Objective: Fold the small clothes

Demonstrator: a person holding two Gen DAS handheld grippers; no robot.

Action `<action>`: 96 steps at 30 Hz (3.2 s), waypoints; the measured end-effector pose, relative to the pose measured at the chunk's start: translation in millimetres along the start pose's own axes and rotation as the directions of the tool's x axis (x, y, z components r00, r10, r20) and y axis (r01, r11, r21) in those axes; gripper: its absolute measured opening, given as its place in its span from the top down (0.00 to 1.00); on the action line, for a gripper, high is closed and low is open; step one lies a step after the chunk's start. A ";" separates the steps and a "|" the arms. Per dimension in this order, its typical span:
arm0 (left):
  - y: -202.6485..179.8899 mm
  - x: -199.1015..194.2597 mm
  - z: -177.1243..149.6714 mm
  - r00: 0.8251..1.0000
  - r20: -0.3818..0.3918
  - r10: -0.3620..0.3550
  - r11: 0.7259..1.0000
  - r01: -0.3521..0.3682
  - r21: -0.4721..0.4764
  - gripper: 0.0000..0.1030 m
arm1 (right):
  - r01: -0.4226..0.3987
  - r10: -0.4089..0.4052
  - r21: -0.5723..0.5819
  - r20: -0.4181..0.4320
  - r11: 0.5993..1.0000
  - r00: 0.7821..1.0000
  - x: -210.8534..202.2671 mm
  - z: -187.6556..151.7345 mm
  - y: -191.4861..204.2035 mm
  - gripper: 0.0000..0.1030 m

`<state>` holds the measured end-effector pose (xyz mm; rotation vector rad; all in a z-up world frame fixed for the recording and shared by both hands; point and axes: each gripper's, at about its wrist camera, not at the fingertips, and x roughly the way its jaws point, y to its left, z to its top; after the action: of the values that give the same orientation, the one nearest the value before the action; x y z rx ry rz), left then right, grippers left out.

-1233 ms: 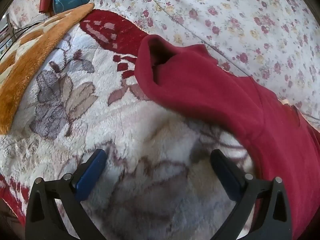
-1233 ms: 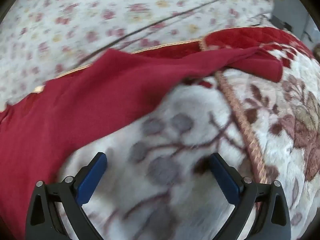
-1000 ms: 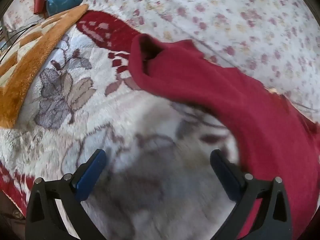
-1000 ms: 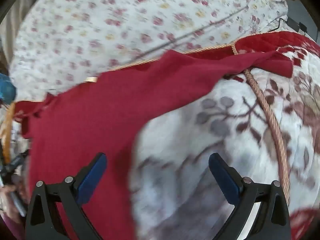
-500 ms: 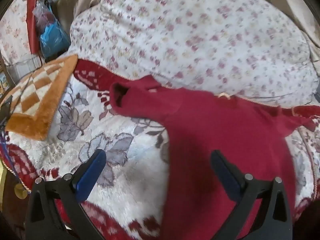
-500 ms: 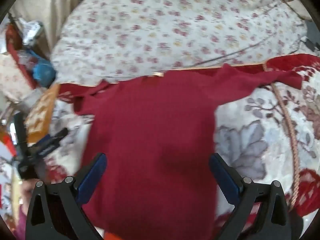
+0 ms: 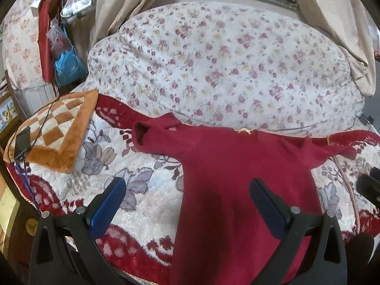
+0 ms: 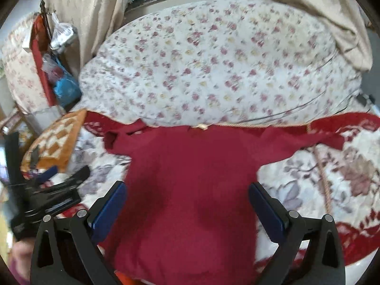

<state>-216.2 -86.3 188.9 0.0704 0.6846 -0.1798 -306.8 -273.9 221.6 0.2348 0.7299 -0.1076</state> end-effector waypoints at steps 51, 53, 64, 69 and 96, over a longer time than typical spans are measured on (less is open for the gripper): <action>-4.3 22.4 14.2 1.000 -0.001 -0.004 1.000 0.004 -0.026 0.00 | 0.140 -0.140 -0.003 -0.008 0.990 0.990 64.2 1.2 -24.3 0.00; -3.3 24.4 13.9 1.000 -0.003 -0.005 1.000 0.005 -0.024 0.00 | 0.143 -0.143 -0.008 -0.012 0.990 0.990 67.2 2.4 -22.7 0.00; -5.6 56.2 18.5 0.999 -0.034 0.008 1.000 -0.009 -0.023 0.00 | 0.168 -0.168 -0.013 -0.040 0.986 0.985 94.3 8.6 -24.9 0.00; -5.3 72.2 20.2 0.999 -0.053 0.012 1.000 -0.014 -0.026 0.00 | 0.174 -0.176 -0.024 -0.060 0.984 0.983 111.8 10.0 -24.4 0.00; 32.5 134.8 31.3 0.991 -0.133 0.025 0.996 -0.036 -0.082 0.00 | 0.151 -0.151 -0.013 -0.148 0.989 0.977 175.8 11.9 -22.8 0.00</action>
<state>-88.1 -77.4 127.8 0.0116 0.8213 -0.1170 -172.9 -301.7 108.2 0.1873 0.8962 -0.2359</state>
